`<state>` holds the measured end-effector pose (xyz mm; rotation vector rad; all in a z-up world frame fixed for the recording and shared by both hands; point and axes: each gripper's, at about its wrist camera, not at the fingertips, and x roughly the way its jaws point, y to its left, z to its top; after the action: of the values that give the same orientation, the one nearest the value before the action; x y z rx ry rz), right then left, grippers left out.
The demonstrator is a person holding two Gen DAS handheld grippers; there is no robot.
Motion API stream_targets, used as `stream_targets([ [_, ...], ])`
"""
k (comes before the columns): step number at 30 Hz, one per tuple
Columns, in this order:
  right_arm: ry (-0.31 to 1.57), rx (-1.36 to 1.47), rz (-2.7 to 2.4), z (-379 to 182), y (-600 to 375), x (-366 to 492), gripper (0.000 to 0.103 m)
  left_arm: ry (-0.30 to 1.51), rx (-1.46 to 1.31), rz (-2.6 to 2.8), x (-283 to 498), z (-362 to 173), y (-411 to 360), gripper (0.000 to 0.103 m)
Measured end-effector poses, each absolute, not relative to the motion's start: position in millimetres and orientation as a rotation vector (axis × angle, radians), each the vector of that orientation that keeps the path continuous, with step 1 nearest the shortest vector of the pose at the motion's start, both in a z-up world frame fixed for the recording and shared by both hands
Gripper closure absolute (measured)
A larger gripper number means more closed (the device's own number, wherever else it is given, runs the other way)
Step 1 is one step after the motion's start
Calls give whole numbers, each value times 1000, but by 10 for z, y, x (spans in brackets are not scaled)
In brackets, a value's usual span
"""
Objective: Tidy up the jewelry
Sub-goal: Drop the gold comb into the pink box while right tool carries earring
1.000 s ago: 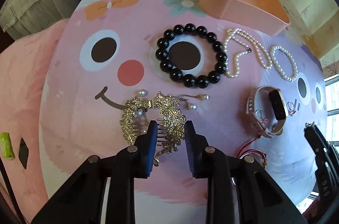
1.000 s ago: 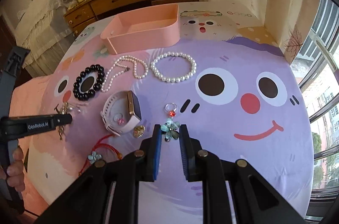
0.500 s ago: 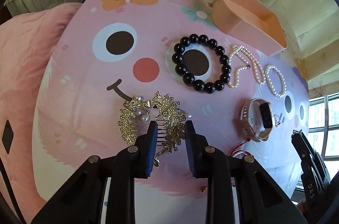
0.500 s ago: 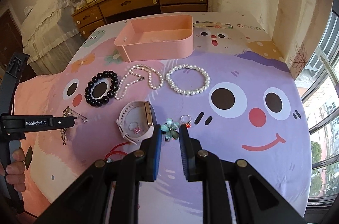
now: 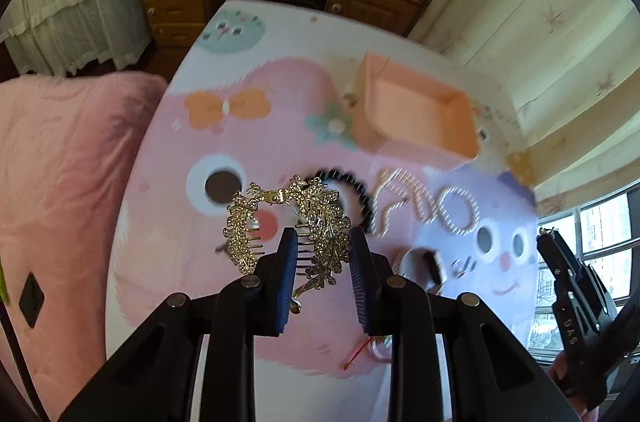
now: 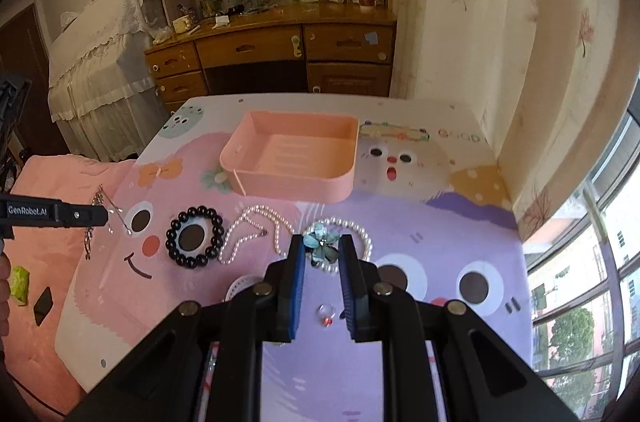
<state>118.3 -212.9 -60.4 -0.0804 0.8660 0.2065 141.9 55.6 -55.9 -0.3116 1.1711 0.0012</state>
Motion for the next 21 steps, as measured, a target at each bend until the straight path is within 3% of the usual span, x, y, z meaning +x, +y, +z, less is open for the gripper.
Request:
stream_targets([
  [9,667,-145,231,-274,-1965,1542,86,1040,-274,-154,1945,-73,419,79],
  [21,652,-54,208,-493,-1834,2115,86,979,-161,-265,2584,-255,-65,79],
])
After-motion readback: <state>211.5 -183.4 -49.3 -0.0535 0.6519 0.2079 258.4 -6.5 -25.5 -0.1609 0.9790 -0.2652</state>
